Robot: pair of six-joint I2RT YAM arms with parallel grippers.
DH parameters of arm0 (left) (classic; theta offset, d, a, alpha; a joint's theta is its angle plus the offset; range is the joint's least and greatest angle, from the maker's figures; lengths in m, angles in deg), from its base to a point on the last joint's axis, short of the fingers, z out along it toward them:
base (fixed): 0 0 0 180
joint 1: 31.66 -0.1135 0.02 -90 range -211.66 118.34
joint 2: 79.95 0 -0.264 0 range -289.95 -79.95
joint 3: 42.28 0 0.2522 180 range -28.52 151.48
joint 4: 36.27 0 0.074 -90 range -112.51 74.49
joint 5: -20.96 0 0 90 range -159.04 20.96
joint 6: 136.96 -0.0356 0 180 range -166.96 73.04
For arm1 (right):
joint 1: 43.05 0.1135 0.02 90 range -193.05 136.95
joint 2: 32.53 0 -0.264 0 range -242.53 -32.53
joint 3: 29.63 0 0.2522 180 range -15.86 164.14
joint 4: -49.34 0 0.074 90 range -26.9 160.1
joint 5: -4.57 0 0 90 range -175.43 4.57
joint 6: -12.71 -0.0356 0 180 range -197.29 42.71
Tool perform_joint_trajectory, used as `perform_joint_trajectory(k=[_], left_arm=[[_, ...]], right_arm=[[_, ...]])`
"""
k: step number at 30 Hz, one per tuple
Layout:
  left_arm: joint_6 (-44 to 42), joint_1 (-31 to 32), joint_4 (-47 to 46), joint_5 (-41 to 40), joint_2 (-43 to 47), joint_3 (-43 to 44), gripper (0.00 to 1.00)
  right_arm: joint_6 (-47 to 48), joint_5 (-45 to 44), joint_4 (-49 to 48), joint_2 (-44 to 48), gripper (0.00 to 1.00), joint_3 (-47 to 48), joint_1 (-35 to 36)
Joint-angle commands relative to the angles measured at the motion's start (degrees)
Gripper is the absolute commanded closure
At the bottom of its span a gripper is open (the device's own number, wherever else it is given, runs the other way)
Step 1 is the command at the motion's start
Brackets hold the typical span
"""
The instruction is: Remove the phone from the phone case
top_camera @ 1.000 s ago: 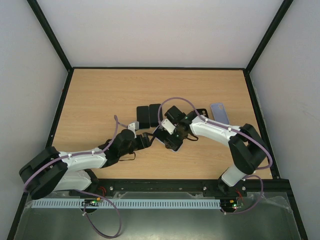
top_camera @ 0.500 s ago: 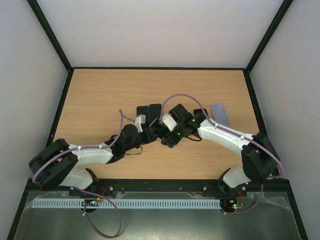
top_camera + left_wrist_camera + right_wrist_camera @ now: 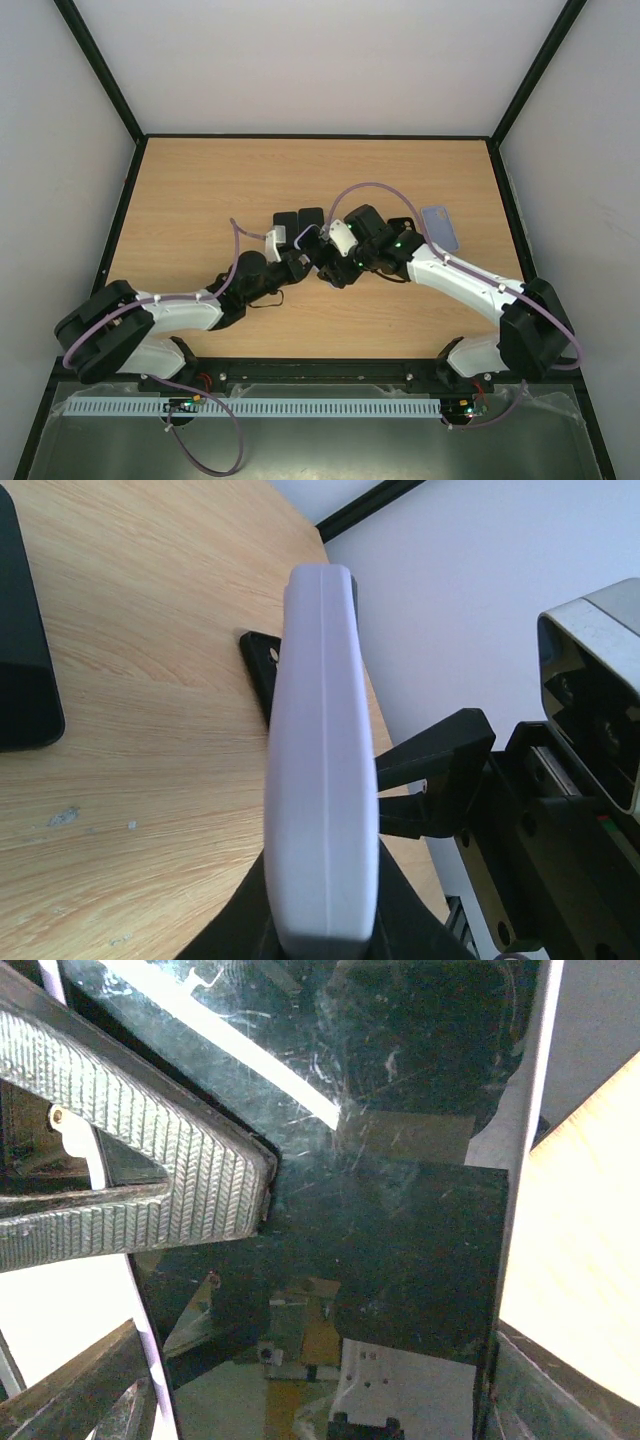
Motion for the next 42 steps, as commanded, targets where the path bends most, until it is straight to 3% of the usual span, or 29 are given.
perform_joint_trajectory(k=[1, 3, 5, 10, 18, 22, 28, 33, 42], left_arm=[[-2.62, -1.06, -5.05, 2.52, 3.12, -0.21, 0.95], [-4.69, -2.97, -3.07, 4.93, 6.22, -0.2, 0.97], [-7.24, -6.06, -0.26, 8.82, 9.43, 0.15, 0.97], [-14.29, -14.0, 5.17, 20.55, 15.17, 0.96, 0.97], [-9.24, -17.11, -14.74, 45.71, 14.87, -0.9, 0.97], [-7.26, -17.21, -18.19, 52.7, 14.88, 0.97, 0.97], [-7.36, -17.26, -18.6, 53.63, 15.78, 1.73, 0.97], [-7.47, -17.95, -19.08, 53.16, 16.58, 1.86, 0.97], [-9.16, -19.54, -16.48, 51.9, 17.24, 2.92, 0.97]], right_arm=[[-0.06, -0.04, -3.7, 2.4, 0.33, 0.41, -0.09], [0.43, -0.74, -2.7, 3.34, 0.11, 1.21, -0.05], [0.74, -1.27, -1.6, 4.53, 0.02, 2.13, -0.28], [1.52, 6.67, 1.8, 7.95, 0.02, 5.34, -4.02], [9.84, 31.16, 8.74, 11.49, 0.01, 7.67, -17.02], [11.99, 37.25, 10.68, 11.39, 0.14, 6.83, -19.34], [21.09, 42.43, 18.09, 12.1, 0.3, 5.1, -19.38], [20.87, 45.63, 18.44, 13.73, 0.36, 2.11, -19.38], [26.32, 49.36, 22.43, 15.26, 0.36, -0.26, -19.08]])
